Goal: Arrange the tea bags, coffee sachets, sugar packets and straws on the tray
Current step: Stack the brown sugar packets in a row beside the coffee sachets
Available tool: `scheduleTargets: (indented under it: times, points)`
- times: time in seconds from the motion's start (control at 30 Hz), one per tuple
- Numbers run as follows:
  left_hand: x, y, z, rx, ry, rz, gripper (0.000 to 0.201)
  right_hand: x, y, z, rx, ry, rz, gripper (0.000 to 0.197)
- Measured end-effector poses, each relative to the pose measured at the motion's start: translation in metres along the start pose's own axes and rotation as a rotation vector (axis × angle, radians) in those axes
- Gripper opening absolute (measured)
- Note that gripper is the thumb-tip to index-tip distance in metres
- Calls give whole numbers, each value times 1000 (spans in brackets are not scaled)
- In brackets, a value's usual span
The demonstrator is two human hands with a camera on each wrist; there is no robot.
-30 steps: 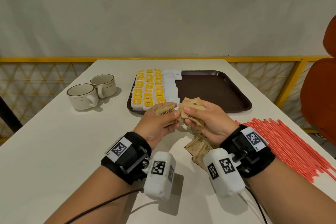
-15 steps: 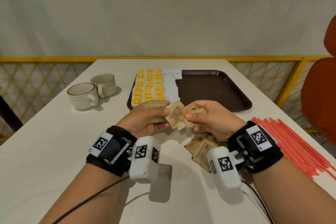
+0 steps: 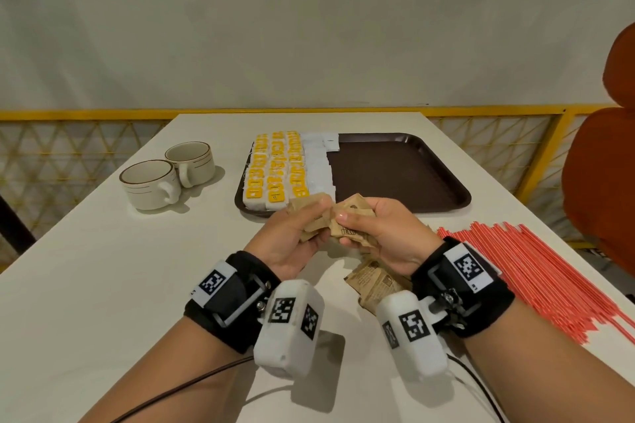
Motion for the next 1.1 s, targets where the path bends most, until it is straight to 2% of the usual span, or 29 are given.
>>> scheduleTargets:
  times: [0.07, 0.13, 0.23, 0.33, 0.47, 0.57, 0.63, 0.8, 0.97, 1.03, 1.1]
  points:
    - [-1, -2, 1, 7, 34, -43, 15, 3, 0, 0, -4, -35, 49, 20]
    - [-4, -1, -2, 3, 105, -63, 17, 3, 0, 3, -12, -89, 65, 28]
    - [-8, -1, -7, -46, 230, -45, 23, -3, -2, 8, -30, -150, -12, 25]
    - [-9, 1, -10, -32, 282, -41, 25, -7, -2, 9, -12, -127, -81, 26]
    - [-4, 5, -9, -76, 243, -47, 13, -9, -3, 8, -28, -132, -119, 25]
    - [-1, 5, -5, -98, 103, -13, 42, -8, -3, 7, -38, -116, -116, 18]
    - [2, 5, -2, -111, 41, 30, 54, -7, -3, 7, -34, -53, -102, 16]
    - [5, 4, 4, -8, -19, 49, 34, -2, 1, 5, -46, -26, -56, 18]
    - [3, 6, -5, -38, 146, 19, 10, -6, -1, 12, -75, -42, -109, 8]
    - [5, 9, -5, -64, 158, 27, 8, -7, -1, 13, -78, -26, -114, 6]
    - [8, 11, -4, -91, 167, 52, 15, -3, -1, 11, -81, -3, -112, 8]
Point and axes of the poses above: each hand's wrist, its own y-axis away from the middle knuckle, its own x-axis out of the palm, z = x × y, the point moved 2 cm from there along -y, towards the middle knuckle, and after that the axes turned 14 degrees about -x, right-handed, at the moved point
